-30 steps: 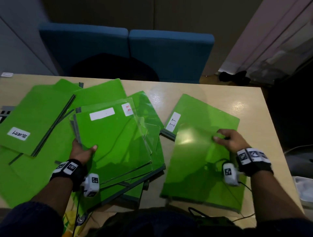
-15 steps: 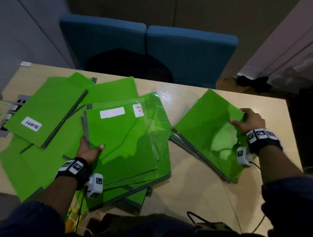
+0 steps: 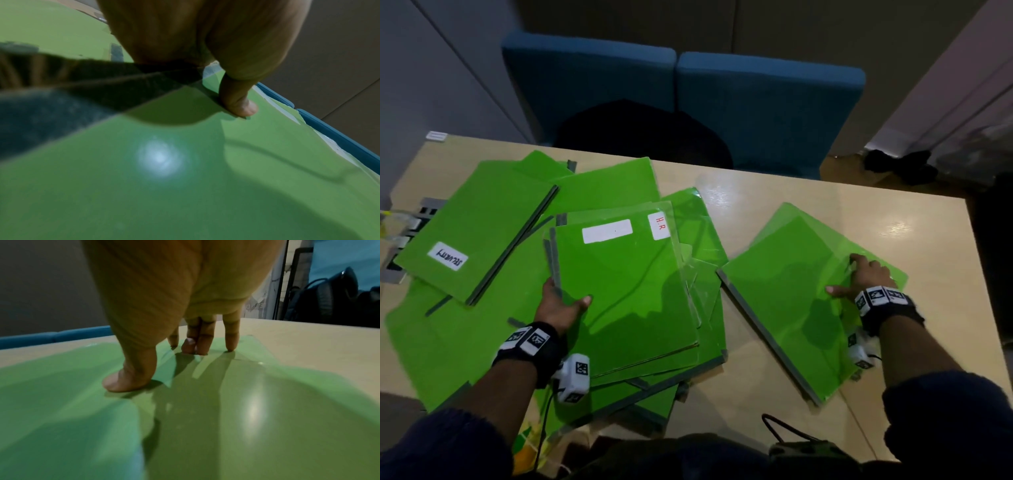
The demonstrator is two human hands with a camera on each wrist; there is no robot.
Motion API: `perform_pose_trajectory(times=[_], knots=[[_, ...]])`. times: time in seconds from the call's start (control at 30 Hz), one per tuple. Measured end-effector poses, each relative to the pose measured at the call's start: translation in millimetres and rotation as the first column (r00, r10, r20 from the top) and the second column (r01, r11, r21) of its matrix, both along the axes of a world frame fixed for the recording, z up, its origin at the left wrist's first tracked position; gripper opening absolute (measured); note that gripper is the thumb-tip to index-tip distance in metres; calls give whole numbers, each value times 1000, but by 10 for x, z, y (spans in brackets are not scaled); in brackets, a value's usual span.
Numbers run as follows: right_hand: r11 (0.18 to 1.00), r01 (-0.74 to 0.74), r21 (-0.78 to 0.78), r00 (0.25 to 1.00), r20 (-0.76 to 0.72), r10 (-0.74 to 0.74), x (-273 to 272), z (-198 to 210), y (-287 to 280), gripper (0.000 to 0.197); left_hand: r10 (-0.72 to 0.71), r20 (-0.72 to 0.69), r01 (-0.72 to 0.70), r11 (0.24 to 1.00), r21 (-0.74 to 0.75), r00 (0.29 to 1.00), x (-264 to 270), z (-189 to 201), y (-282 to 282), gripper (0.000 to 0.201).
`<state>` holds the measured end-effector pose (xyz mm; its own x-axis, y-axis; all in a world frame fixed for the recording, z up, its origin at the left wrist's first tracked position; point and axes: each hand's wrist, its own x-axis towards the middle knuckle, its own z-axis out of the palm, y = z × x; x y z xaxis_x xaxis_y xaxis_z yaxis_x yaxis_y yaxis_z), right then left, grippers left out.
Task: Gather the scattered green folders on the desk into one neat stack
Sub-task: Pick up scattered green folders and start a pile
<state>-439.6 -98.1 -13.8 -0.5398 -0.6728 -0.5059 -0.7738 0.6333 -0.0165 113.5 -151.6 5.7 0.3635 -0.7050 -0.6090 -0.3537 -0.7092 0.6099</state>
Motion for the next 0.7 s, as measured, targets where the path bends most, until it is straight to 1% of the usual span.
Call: perform_pose_trajectory(times=[0.07, 0.17, 0.23, 0.3, 0.33, 0.4, 0.47, 0.53, 0.6, 0.7], knots=[[999, -51, -6, 998, -24, 51, -8, -12, 151, 99, -8, 2, 8, 1000, -4, 1000, -22, 28, 12, 83], [997, -72, -24, 997, 39, 73, 60, -61, 400, 102, -18, 5, 18, 1000, -7, 1000, -27, 46, 19, 83], [996, -92, -6, 996, -13, 92, 134, -74, 548, 108, -31, 20, 31, 999, -8, 999, -7, 35, 16, 84], [997, -76, 9, 995, -65, 76, 201, -41, 669, 115, -46, 30, 47, 999, -11, 998, 9, 21, 18, 85], [998, -56, 22, 996, -73, 57, 218, -21, 728, 115, -53, 37, 54, 998, -17, 998, 10, 15, 20, 85], [1000, -18, 25, 996, -82, 20, 227, -10, 843, 108, -64, 48, 65, 998, -24, 997, 20, -2, 17, 84], [997, 64, -42, 996, -55, -66, 238, -11, 938, 96, -75, 51, 77, 997, -24, 996, 37, -21, 8, 83], [977, 173, -122, 985, 21, -172, 286, -18, 1008, 89, -81, 48, 82, 996, -19, 996, 62, -44, -5, 83], [963, 241, -116, 970, 30, -240, 346, -36, 1049, 90, -81, 42, 82, 997, -15, 996, 85, -55, -10, 84], [941, 333, -53, 943, 36, -332, 400, -75, 1113, 98, -87, 39, 87, 996, -7, 995, 107, -74, -15, 86]])
